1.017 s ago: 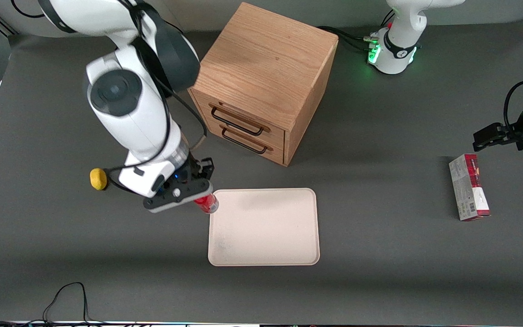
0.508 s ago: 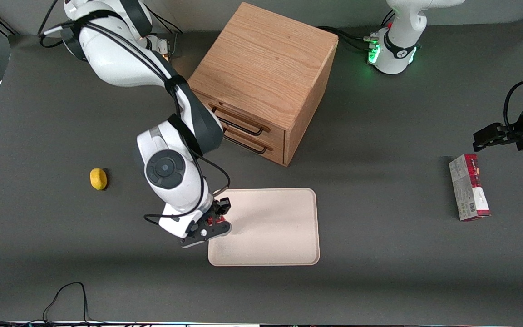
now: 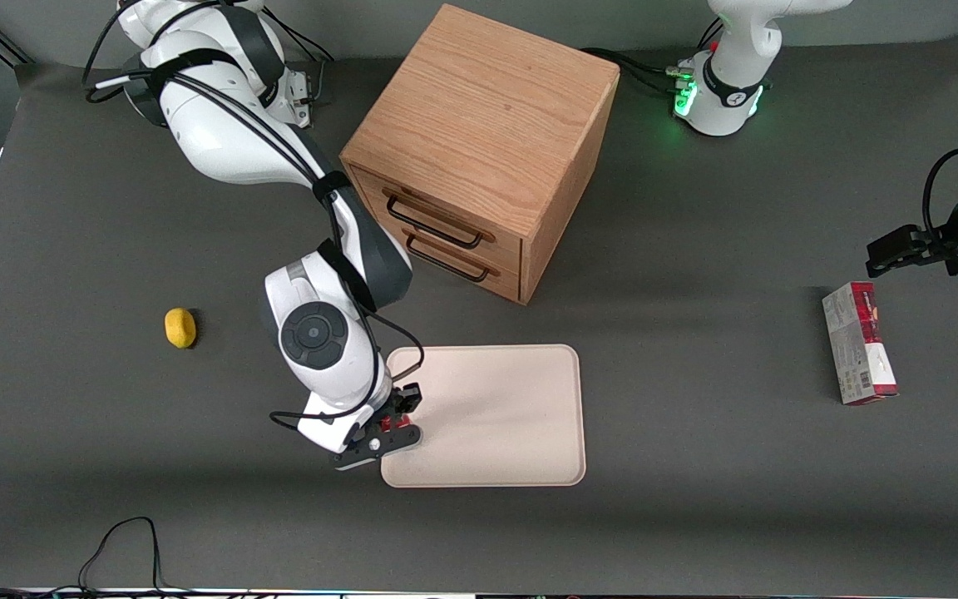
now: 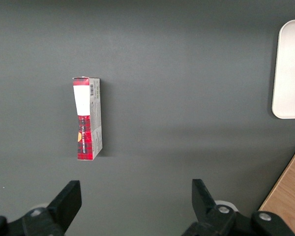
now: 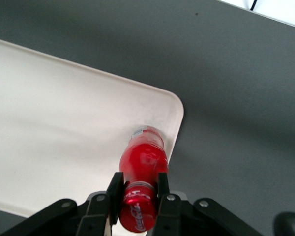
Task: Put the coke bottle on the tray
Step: 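Lower the bottle onto the tray corner and open the right gripper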
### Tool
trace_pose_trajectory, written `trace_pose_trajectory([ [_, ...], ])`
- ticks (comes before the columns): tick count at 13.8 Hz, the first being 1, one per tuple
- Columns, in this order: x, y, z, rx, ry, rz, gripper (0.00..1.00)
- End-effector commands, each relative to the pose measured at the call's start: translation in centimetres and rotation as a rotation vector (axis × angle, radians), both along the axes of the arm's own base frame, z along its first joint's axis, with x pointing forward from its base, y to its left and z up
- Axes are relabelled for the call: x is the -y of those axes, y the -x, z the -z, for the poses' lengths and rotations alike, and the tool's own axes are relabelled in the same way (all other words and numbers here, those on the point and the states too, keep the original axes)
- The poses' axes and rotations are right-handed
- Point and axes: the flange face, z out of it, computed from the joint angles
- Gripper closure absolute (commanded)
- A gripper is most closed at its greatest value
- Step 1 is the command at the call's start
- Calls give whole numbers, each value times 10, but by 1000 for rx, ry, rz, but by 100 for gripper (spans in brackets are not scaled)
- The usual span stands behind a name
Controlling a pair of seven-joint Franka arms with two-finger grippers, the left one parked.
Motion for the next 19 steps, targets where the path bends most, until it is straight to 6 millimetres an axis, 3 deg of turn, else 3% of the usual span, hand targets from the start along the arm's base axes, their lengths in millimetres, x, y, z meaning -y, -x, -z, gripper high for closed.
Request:
trace_pose_trajectory([
  [1,0,-6,1,26,4,-22,100],
  [4,-1,-5,7,18,7,-14,99],
  [5,-2,-4,5,19,6,-13,94],
  [6,-3,-4,6,19,6,-11,83],
  [8,-2,-3,12,10,10,-9,24],
  [9,-2,-3,11,10,10,-9,0],
  [11,-3,-2,-2,22,4,-4,0],
  [14,-2,9,-47,-2,6,15,0],
  [19,21,44,-160,-52,40,35,0],
])
